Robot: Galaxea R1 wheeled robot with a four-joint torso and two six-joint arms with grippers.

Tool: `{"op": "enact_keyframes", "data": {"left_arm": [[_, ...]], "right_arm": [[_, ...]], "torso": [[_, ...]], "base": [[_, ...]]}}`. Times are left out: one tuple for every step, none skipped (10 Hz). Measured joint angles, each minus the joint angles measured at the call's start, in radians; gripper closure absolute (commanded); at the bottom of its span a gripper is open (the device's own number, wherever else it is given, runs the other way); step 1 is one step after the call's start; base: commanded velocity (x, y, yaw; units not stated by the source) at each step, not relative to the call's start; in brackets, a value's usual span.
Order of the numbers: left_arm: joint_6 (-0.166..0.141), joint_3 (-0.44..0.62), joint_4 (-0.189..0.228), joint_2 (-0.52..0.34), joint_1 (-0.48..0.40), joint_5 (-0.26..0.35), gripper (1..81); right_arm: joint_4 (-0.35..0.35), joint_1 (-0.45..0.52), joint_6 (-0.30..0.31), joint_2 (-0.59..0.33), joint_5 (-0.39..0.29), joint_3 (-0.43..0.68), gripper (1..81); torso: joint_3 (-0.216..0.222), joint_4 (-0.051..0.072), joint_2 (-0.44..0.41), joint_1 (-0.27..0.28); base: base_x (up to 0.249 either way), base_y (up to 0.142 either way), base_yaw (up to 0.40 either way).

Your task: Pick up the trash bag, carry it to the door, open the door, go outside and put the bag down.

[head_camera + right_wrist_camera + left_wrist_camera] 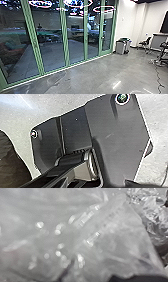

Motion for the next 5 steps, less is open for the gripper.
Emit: {"op": "enact_keyframes", "data": {"left_arm": [[0.0,0.0,0.0,0.0,0.0,0.0,81.1],[0.0,0.0,0.0,0.0,0.0,0.0,81.1],[0.0,0.0,0.0,0.0,0.0,0.0,81.1],[0.0,0.0,0.0,0.0,0.0,0.0,81.1],[0.0,0.0,0.0,0.0,0.0,0.0,81.1]], "right_arm": [[0.0,0.0,0.0,0.0,0.0,0.0,1.0],[0.0,-0.001,0.0,0.0,0.0,0.0,1.0],[0.0,0.0,0.0,0.0,0.0,0.0,1.0],[0.0,-0.001,0.0,0.0,0.0,0.0,1.0],[0.0,-0.001,0.0,0.0,0.0,0.0,1.0]], "torso": [[0.0,0.0,0.0,0.0],[0.0,0.0,0.0,0.0],[0.0,0.0,0.0,0.0],[0.0,0.0,0.0,0.0],[0.0,0.0,0.0,0.0]], "base": [[0.071,-0.089,0.0],[0.071,-0.084,0.0],[0.071,-0.074,0.0],[0.071,-0.063,0.0],[0.071,0.0,0.0]]}}
